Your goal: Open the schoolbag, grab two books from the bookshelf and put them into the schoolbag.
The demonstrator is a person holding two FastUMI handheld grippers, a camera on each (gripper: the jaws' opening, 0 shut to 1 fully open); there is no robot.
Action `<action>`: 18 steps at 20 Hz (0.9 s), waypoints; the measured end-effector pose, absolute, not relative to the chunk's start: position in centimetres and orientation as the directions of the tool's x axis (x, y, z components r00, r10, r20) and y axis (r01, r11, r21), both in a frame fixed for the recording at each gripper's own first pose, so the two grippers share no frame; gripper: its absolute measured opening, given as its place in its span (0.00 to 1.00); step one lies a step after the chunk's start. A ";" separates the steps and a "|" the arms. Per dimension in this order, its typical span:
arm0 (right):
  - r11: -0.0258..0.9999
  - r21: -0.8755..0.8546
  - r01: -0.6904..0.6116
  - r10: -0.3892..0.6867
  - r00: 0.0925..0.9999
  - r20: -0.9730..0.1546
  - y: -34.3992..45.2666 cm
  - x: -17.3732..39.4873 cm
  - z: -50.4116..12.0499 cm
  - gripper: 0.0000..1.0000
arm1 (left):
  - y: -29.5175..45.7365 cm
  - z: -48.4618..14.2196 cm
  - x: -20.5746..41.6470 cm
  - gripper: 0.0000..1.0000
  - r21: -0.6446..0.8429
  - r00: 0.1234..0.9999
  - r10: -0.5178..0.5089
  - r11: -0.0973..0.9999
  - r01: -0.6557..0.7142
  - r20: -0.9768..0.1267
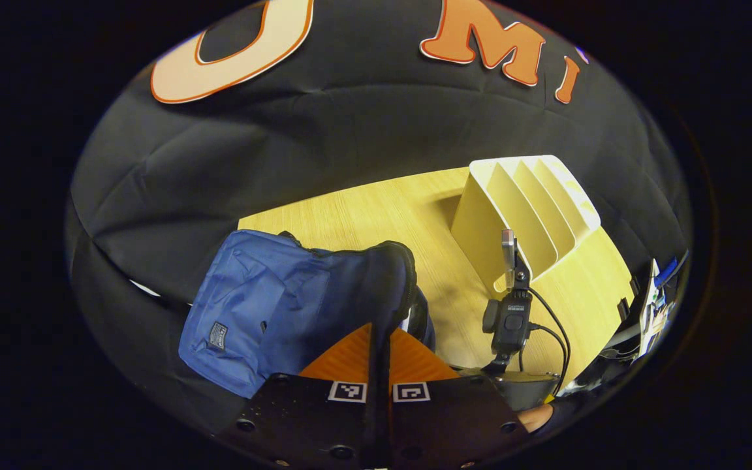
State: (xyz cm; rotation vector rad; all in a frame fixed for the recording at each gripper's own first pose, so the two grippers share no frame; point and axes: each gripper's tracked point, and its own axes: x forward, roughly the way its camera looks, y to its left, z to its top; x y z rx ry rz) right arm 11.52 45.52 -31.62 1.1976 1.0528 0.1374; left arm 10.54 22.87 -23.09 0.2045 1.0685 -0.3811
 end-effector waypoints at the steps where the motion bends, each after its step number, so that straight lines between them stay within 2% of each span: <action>1: 0.418 0.804 0.423 0.592 0.544 -0.594 45.0 11.3 -31.2 0.58 | 23.2 -23.4 10.8 0.01 -0.017 0.428 -0.203 0.916 0.400 -0.880; 2: 0.439 0.790 0.427 0.582 0.535 -0.613 44.6 11.3 -31.2 0.58 | 23.4 -23.2 11.3 0.01 -0.011 0.442 -0.201 0.917 0.398 -0.874; 3: 0.440 0.791 0.425 0.585 0.532 -0.612 43.9 11.0 -30.3 0.80 | 23.4 -23.0 11.5 0.01 0.001 0.447 -0.193 0.918 0.397 -0.874; 4: 0.449 0.778 0.439 0.575 0.524 -0.628 43.1 10.6 -29.9 0.88 | 23.4 -23.0 11.5 0.01 -0.003 0.448 -0.196 0.918 0.398 -0.872; 6: 0.442 0.779 0.445 0.566 0.535 -0.627 41.3 10.4 -28.4 0.96 | 23.3 -23.5 11.3 0.00 -0.011 0.436 -0.199 0.918 0.396 -0.878; 9: 0.419 0.805 0.420 0.561 0.578 -0.593 38.2 9.9 -25.1 0.97 | 23.6 -24.1 10.9 0.00 -0.030 0.425 -0.203 0.925 0.379 -0.882; 11: 0.446 0.817 0.366 0.538 0.620 -0.571 35.4 9.5 -22.3 0.97 | 23.4 -24.4 10.5 0.01 -0.026 0.425 -0.203 0.923 0.385 -0.882; 15: 0.609 0.759 0.232 0.422 0.715 -0.557 28.9 9.5 -18.9 0.96 | 22.2 -25.6 9.7 0.01 0.020 0.429 -0.171 0.913 0.406 -0.887; 18: 0.708 0.675 0.207 0.326 0.753 -0.572 23.3 9.0 -17.0 0.96 | 21.5 -25.9 9.2 0.01 0.070 0.453 -0.129 0.915 0.398 -0.882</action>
